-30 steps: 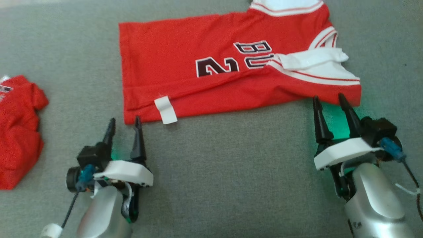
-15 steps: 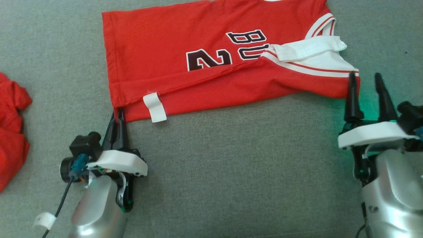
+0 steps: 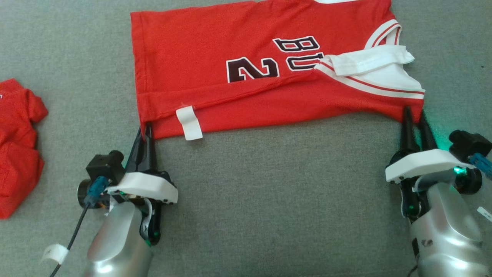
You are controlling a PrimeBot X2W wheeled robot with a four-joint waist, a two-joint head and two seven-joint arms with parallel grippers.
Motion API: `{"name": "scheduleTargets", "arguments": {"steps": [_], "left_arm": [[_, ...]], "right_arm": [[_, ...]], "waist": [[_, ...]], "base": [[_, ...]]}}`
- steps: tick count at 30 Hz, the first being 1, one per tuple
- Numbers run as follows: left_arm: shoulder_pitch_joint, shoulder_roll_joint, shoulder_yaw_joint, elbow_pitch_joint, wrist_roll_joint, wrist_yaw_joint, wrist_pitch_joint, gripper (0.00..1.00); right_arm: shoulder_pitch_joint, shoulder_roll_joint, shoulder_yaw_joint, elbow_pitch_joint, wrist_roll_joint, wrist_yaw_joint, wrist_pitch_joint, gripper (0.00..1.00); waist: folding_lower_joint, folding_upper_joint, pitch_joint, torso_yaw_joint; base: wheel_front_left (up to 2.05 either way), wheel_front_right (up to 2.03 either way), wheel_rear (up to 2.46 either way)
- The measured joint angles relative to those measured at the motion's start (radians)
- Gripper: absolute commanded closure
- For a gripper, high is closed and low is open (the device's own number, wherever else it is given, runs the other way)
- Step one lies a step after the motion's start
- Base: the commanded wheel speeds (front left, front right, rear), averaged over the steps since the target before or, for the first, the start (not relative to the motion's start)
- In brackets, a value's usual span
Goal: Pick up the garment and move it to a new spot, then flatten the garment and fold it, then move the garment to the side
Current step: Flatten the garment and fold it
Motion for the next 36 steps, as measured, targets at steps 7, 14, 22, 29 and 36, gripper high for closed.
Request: {"name": "scheduleTargets", "arguments": {"steps": [7, 14, 22, 29, 36], "left_arm": [[0.027, -0.007, 0.004, -0.041, -0.009, -0.013, 0.009, 1.0], [0.069, -0.018, 0.08, -0.133, 0.033, -0.024, 0.012, 1.0], [0.12, -0.022, 0.106, -0.097, 0.034, -0.035, 0.012, 1.0], [0.248, -0.021, 0.051, -0.025, -0.026, -0.035, 0.012, 1.0], [0.26, -0.018, 0.013, -0.014, -0.016, -0.02, 0.012, 0.29]], "right_arm": [[-0.008, 0.001, -0.009, 0.004, 0.045, 0.0, 0.0, 1.0], [-0.007, -0.021, 0.0, -0.031, 0.116, 0.0, 0.0, 1.0], [0.035, -0.065, 0.055, -0.055, 0.199, 0.0, 0.0, 1.0], [0.22, -0.064, 0.098, -0.039, 0.242, 0.0, 0.001, 1.0], [0.247, -0.064, 0.096, -0.057, 0.25, 0.0, 0.001, 0.0]], "waist": [[0.0002, 0.0, -0.03, 0.008], [-0.0001, 0.0, -0.111, 0.023], [-0.0002, 0.0, -0.207, 0.039], [-0.0003, 0.0, -0.243, 0.043], [-0.0002, 0.0, -0.22, 0.037]], "base": [[0.0, 0.0, 0.0], [0.0, 0.0, 0.0], [0.0, 0.0, 0.0], [0.0, 0.0, 0.0], [0.0, 0.0, 0.0]]}}
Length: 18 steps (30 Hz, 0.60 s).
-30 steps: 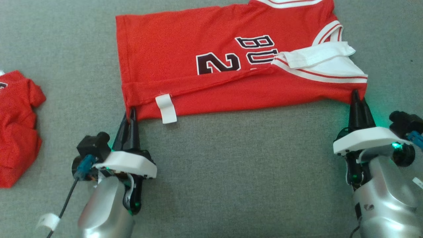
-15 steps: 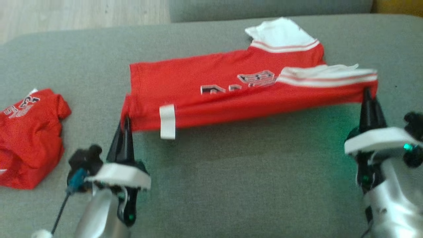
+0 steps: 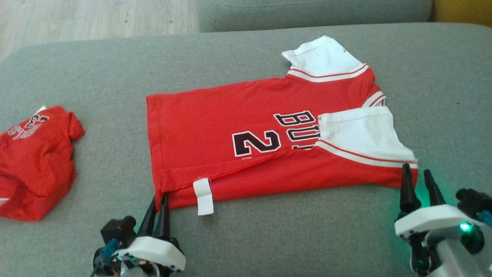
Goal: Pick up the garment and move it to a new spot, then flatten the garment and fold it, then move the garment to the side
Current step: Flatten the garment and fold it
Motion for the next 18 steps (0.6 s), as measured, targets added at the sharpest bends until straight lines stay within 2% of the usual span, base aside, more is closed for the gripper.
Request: {"name": "scheduleTargets", "arguments": {"steps": [1, 6, 11, 18], "left_arm": [[-0.001, 0.0, -0.003, 0.0, 0.0, 0.006, 0.0, 0.0], [-0.032, 0.001, -0.006, -0.021, 0.015, 0.032, 0.0, 0.0], [-0.127, 0.0, 0.003, -0.033, 0.054, 0.032, 0.0, 0.0], [-0.338, 0.028, 0.023, 0.085, 0.127, 0.016, 0.0, 0.0]], "right_arm": [[-0.003, 0.0, -0.001, -0.007, -0.004, 0.0, 0.0, 0.0], [-0.048, -0.001, -0.009, -0.041, -0.023, 0.0, 0.0, 0.0], [-0.102, -0.002, -0.012, -0.054, -0.037, 0.0, 0.0, 0.0], [-0.215, -0.031, 0.006, -0.067, -0.038, 0.0, 0.0, 0.0]], "waist": [[0.0, 0.0, 0.005, -0.001], [0.0001, 0.0, 0.034, -0.005], [0.0001, 0.0, 0.067, -0.001], [0.0002, 0.0, 0.14, 0.003]], "base": [[0.0, 0.0, 0.0], [0.0, 0.0, 0.0], [0.0, 0.0, 0.0], [0.0, 0.0, 0.0]]}}
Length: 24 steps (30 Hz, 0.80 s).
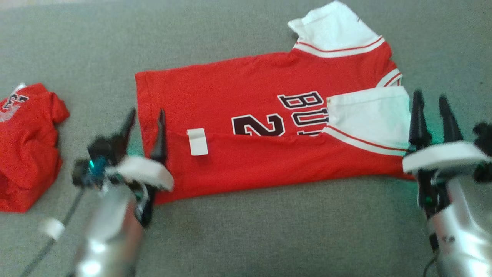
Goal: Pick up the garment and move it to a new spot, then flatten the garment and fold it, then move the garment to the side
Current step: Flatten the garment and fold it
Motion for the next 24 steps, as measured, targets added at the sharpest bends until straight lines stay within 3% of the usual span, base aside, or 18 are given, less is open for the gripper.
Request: {"name": "scheduleTargets", "arguments": {"steps": [7, 15, 24], "left_arm": [[-0.268, 0.085, -0.04, 0.197, 0.021, -0.025, 0.102, 0.0], [-0.362, 0.106, -0.118, 0.271, -0.06, -0.038, 0.226, 0.0], [-0.403, 0.151, -0.189, 0.275, -0.168, -0.039, 0.228, 0.0]], "right_arm": [[-0.115, -0.013, 0.053, -0.003, -0.008, 0.0, 0.0, 0.0], [-0.151, -0.022, 0.089, -0.003, -0.006, 0.0, 0.0, 0.0], [-0.17, -0.031, 0.093, -0.004, 0.002, 0.0, 0.0, 0.0]], "waist": [[0.0001, 0.0, 0.079, -0.01], [0.0, 0.0, 0.134, -0.034], [0.0, 0.0, 0.166, -0.049]], "base": [[0.0, 0.0, 0.0], [0.0, 0.0, 0.0], [0.0, 0.0, 0.0]]}}
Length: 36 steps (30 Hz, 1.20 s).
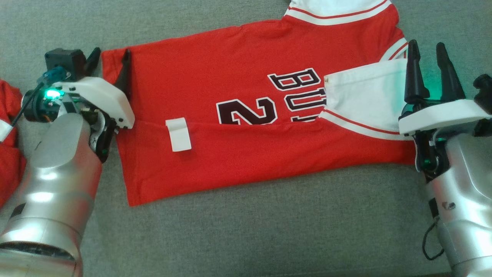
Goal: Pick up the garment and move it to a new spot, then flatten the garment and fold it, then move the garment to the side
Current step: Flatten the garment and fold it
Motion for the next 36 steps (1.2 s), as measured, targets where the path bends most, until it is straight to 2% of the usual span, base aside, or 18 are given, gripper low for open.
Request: {"name": "scheduleTargets", "arguments": {"steps": [6, 7, 8, 9, 15, 21, 25, 26, 32, 36], "left_arm": [[-0.02, 0.001, -0.02, 0.038, -0.025, 0.0, 0.0, 0.0], [-0.024, 0.001, -0.021, 0.049, -0.026, 0.0, -0.002, 0.25], [-0.028, 0.001, -0.024, 0.061, -0.026, 0.0, -0.003, 0.78], [-0.033, 0.001, -0.028, 0.068, -0.026, 0.0, -0.003, 1.0], [-0.046, -0.009, -0.038, 0.1, -0.031, 0.01, -0.062, 1.0], [-0.047, -0.05, -0.048, 0.11, -0.03, 0.01, -0.138, 1.0], [-0.064, -0.08, -0.065, 0.075, -0.029, 0.009, -0.194, 1.0], [-0.072, -0.103, -0.077, 0.045, -0.019, 0.009, -0.206, 1.0], [-0.078, -0.162, -0.122, -0.032, -0.015, 0.008, -0.22, 1.0], [-0.077, -0.181, -0.141, -0.09, -0.024, 0.0, -0.223, 1.0]], "right_arm": [[-0.014, -0.001, 0.005, 0.001, 0.0, 0.0, 0.0, 0.0], [-0.021, -0.002, 0.012, 0.001, -0.002, 0.0, 0.0, 0.0], [-0.026, -0.002, 0.019, 0.002, -0.002, 0.0, 0.0, 0.0], [-0.033, -0.002, 0.026, 0.006, -0.002, 0.0, 0.0, 0.0], [-0.109, -0.038, 0.063, 0.107, 0.0, 0.0, 0.007, 0.0], [-0.269, -0.094, 0.126, 0.219, 0.0, 0.0, 0.108, 0.0], [-0.379, -0.129, 0.168, 0.29, 0.0, 0.0, 0.182, 0.0], [-0.424, -0.148, 0.192, 0.323, -0.008, 0.0, 0.21, 0.0], [-0.53, -0.2, 0.23, 0.436, -0.028, 0.0, 0.303, 0.0], [-0.599, -0.225, 0.245, 0.497, -0.043, 0.0, 0.357, 0.0]], "waist": [[-0.0002, 0.0, -0.002, 0.005], [-0.0001, 0.0, -0.003, 0.006], [-0.0001, 0.0, -0.003, 0.006], [-0.0002, 0.0, -0.003, 0.007], [-0.0001, 0.0, -0.002, 0.019], [0.0, 0.0, 0.004, 0.065], [0.0, 0.0, 0.014, 0.111], [0.0, 0.0, 0.02, 0.139], [-0.0001, 0.0, 0.044, 0.231], [-0.0001, 0.0, 0.072, 0.284]], "base": [[0.0, 0.0, 0.0], [0.0, 0.0, 0.0], [0.0, 0.0, 0.0], [0.0, 0.0, 0.0], [0.0, 0.0, 0.0], [0.0, 0.0, 0.0], [0.0, 0.0, 0.0], [0.0, 0.0, 0.0], [0.0, 0.0, 0.0], [0.0, 0.0, 0.0]]}}
